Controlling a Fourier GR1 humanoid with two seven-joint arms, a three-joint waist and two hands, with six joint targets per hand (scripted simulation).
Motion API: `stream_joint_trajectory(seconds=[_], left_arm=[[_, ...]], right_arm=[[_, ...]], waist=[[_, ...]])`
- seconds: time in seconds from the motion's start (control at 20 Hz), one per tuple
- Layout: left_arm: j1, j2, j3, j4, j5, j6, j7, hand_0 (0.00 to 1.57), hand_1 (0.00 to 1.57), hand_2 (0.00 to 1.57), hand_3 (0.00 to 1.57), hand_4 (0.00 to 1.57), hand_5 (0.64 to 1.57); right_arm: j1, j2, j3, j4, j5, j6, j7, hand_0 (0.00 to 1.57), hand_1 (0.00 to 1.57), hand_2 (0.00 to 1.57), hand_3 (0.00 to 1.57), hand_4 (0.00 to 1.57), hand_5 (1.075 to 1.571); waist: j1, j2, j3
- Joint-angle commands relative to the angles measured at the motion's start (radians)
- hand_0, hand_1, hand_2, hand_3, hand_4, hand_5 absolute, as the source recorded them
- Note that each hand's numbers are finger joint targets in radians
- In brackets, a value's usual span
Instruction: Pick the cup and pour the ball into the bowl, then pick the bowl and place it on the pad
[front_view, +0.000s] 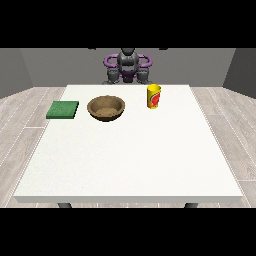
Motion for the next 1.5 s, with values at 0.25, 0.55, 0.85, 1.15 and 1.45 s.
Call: stream_joint_trajectory(seconds=[0.25,0.55,0.85,1.15,1.45], left_arm=[[-0.088,-0.036,-0.111,-0.203,-0.086,0.164,0.135,0.0,0.0,0.0,0.0,0.56,1.555],[-0.136,-0.01,-0.057,-0.035,-0.091,0.101,-0.174,0.0,0.0,0.0,0.0,0.58,1.544],[-0.18,0.014,0.001,0.092,-0.108,0.086,-0.412,0.0,0.0,0.0,0.0,0.55,1.487],[-0.176,0.026,0.03,0.288,-0.095,0.035,-0.576,0.0,0.0,0.0,0.0,0.31,1.48],[-0.26,0.006,0.032,0.531,-0.125,0.026,-0.655,0.0,0.0,0.0,0.0,0.0,1.441]], right_arm=[[-0.018,0.002,-0.02,-0.232,-0.032,-0.038,0.118,0.0,0.0,0.0,0.0,0.76,1.548],[-0.139,0.019,-0.032,-0.178,-0.046,-0.014,-0.026,0.0,0.0,0.0,0.0,0.73,1.55],[-0.175,-0.032,-0.154,-0.062,-0.124,0.073,-0.224,0.0,0.0,0.0,0.0,0.69,1.543],[-0.149,-0.106,-0.218,0.037,-0.174,0.199,-0.351,0.0,0.0,0.0,0.0,0.68,1.553],[-0.183,-0.12,-0.26,0.135,-0.176,0.181,-0.314,0.0,0.0,0.0,0.0,0.67,1.56]], waist=[[-0.017,0.161,-0.0031],[-0.03,0.399,-0.0038],[-0.034,0.585,-0.0034],[-0.065,0.621,-0.0031],[-0.045,0.528,-0.0032]])
